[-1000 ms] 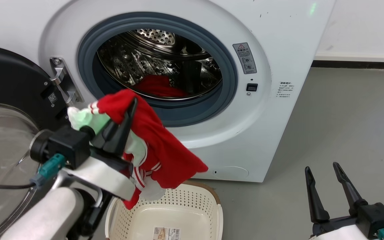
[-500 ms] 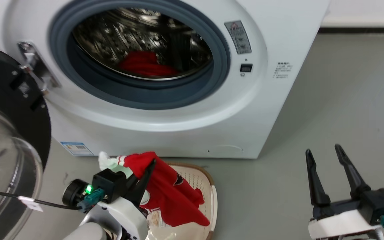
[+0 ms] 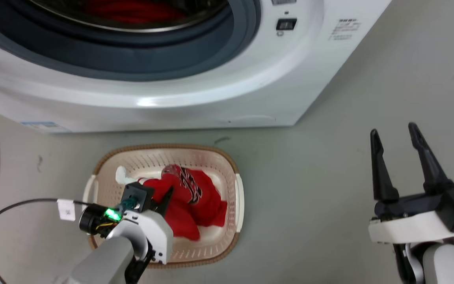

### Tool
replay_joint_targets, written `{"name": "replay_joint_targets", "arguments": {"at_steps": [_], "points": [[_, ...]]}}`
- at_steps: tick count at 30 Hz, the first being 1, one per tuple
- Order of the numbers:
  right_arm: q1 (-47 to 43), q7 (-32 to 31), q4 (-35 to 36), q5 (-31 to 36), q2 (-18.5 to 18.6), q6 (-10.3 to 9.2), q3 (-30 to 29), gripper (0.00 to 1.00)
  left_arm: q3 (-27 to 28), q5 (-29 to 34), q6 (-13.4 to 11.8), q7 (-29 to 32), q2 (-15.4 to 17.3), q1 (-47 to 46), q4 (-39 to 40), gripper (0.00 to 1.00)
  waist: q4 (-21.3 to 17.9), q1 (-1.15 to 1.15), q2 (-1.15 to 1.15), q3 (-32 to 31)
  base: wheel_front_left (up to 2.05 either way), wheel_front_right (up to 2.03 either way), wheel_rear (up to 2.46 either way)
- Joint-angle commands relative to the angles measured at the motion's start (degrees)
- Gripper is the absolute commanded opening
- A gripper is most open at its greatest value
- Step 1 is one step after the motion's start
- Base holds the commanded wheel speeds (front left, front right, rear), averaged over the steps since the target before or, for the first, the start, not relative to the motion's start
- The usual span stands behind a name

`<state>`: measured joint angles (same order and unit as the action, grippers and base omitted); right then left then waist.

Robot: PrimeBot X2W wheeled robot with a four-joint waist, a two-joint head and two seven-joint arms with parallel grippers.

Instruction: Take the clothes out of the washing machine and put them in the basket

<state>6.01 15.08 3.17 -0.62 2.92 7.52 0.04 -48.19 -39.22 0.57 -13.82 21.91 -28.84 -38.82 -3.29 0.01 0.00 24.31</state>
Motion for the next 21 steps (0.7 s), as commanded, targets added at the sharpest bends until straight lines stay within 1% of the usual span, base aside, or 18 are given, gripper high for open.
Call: {"name": "replay_joint_targets", "arguments": {"at_steps": [1,5,7,12,16,19,21], "points": [[1.98,0.13,0.39,-0.31,-0.08,-0.06,0.00,1.00,-0.33,0.28,1.17,-0.43,-1.71,-2.69,-4.69,0.00,-1.58,-0.01,0.00,5.34,0.00,0.00,0.00],[4.07,0.13,0.80,-0.44,-0.07,-0.06,-0.13,1.00,-1.27,0.79,3.23,0.02,-4.81,-6.96,-14.91,0.00,-2.74,-0.01,0.00,8.93,0.00,0.00,0.00],[4.98,0.13,1.05,-0.77,-0.08,-0.06,-0.34,1.00,-0.47,-0.68,4.02,0.81,-6.25,-8.65,-19.28,0.00,-3.30,-0.01,0.00,10.56,0.00,0.00,0.00],[6.68,0.13,1.49,-1.60,-0.08,-0.06,-0.78,1.00,-2.94,1.81,4.48,2.62,-7.72,-13.19,-27.99,0.00,-4.47,-0.01,0.00,14.40,0.00,0.00,0.00],[7.46,0.13,1.60,-2.00,-0.08,-0.06,-1.34,1.00,-4.31,2.91,4.38,3.47,-8.95,-15.99,-31.69,0.00,-4.59,-0.01,0.00,16.92,0.00,0.00,0.00],[7.70,0.13,1.61,-2.00,-0.08,-0.06,-1.55,1.00,-5.10,3.54,4.11,4.24,-9.51,-16.64,-32.71,0.00,-4.46,-0.01,0.00,17.87,0.00,0.00,0.00],[8.37,0.13,1.62,-1.97,-0.08,-0.06,-1.73,1.00,-5.77,3.94,3.66,4.99,-10.49,-17.60,-33.56,0.00,-4.15,-0.01,0.00,18.73,0.00,0.00,0.00]]}}
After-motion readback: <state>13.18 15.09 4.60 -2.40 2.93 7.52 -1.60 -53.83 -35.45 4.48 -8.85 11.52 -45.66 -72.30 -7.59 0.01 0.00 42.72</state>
